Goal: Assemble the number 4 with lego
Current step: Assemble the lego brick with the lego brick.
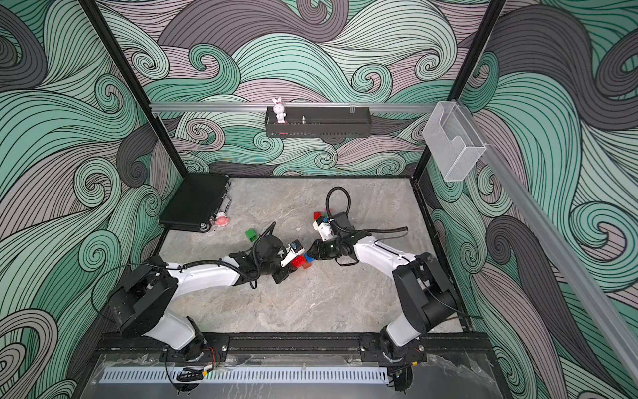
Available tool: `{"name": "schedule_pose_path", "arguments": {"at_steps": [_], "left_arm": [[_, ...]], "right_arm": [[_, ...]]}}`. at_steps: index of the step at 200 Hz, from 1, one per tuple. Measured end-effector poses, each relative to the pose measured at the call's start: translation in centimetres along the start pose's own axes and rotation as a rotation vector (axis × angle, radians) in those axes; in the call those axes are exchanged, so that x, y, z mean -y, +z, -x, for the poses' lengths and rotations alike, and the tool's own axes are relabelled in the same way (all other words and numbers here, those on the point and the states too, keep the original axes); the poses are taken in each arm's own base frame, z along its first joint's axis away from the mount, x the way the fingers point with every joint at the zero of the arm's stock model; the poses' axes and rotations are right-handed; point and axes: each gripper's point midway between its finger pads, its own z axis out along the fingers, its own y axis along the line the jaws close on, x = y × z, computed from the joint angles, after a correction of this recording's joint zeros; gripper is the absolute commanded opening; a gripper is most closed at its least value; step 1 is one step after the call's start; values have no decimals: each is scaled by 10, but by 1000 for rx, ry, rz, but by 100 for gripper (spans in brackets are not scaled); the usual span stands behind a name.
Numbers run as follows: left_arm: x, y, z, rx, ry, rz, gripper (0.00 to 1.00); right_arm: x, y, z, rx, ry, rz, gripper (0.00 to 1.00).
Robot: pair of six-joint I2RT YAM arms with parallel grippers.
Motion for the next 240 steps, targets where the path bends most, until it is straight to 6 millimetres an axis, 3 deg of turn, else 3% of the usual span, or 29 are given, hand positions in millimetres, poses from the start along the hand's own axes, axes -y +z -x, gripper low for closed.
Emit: {"name": "schedule_pose_path", "arguments": {"at_steps": [109,240], "left_arm": [[1,0,1,3,6,-8,0],[0,6,4,-21,55,-13,0]], "right_arm": [[4,9,-5,-37,25,7,13],[-3,7,-3,-50,36,42,11]]}}
